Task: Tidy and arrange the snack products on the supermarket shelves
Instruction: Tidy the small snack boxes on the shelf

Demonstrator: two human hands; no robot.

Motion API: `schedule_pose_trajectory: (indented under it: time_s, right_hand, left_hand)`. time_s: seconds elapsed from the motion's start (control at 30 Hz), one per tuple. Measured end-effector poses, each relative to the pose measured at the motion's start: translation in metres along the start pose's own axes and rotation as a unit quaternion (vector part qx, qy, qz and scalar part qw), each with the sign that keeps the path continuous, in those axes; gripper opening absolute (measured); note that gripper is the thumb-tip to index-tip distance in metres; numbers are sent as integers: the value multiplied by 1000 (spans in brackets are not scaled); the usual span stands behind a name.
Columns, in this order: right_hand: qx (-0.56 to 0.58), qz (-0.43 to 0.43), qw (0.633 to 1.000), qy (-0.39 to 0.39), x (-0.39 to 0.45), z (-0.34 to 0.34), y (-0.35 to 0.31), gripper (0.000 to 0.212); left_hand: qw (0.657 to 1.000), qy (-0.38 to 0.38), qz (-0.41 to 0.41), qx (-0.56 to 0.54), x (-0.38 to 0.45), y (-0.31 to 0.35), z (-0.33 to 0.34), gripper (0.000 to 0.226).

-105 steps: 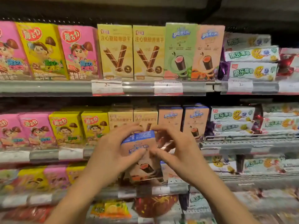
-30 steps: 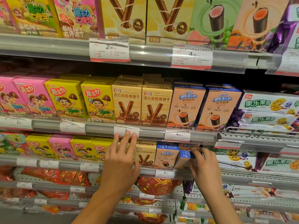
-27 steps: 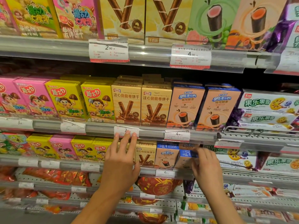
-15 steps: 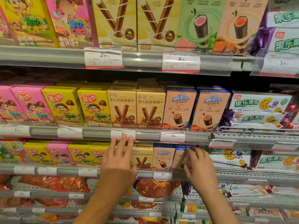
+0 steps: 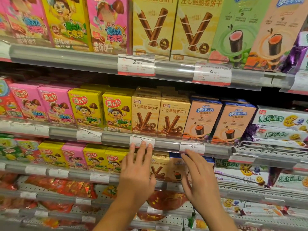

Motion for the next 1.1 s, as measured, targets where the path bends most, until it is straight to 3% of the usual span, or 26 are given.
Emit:
schedule_pose_trajectory:
  time_s: [0.1, 0.27, 0.37, 0.57, 0.73, 0.9, 1.1]
  right_hand:
    - [-24, -16, 999, -17, 18, 11, -25, 67]
    - [-53, 36, 995, -81, 16, 39, -30, 87]
    - [-54, 55, 993, -89, 14, 44, -33, 93]
    - [-66, 97, 989, -92, 16, 49, -38, 92]
    - [-59, 115, 987, -90, 17, 49, -42, 89]
    - [-64, 139, 984, -87, 17, 51, -47, 89]
    - [-57, 164, 982, -71, 17, 53, -51, 92]
  left_hand:
    - [1000, -1, 7, -9, -1, 0, 0, 100]
    - [998, -26, 40, -30, -7, -7, 5, 102]
    - [996, -30, 69, -57, -10, -17, -1, 91]
    - [982, 117, 0, -151, -14, -95, -36, 65]
    - [985, 118, -67, -108, -12, -167, -32, 72]
    - [992, 95, -33, -79, -10, -178, -21, 88]
    - [988, 104, -7, -111, -15, -182, -32, 82]
Point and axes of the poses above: each hand's wrist, its own x-axis towards the middle knuckle, its own z-axis out of the palm, y = z × x, the point moved 7 cm from there along x, towards the middle knuckle
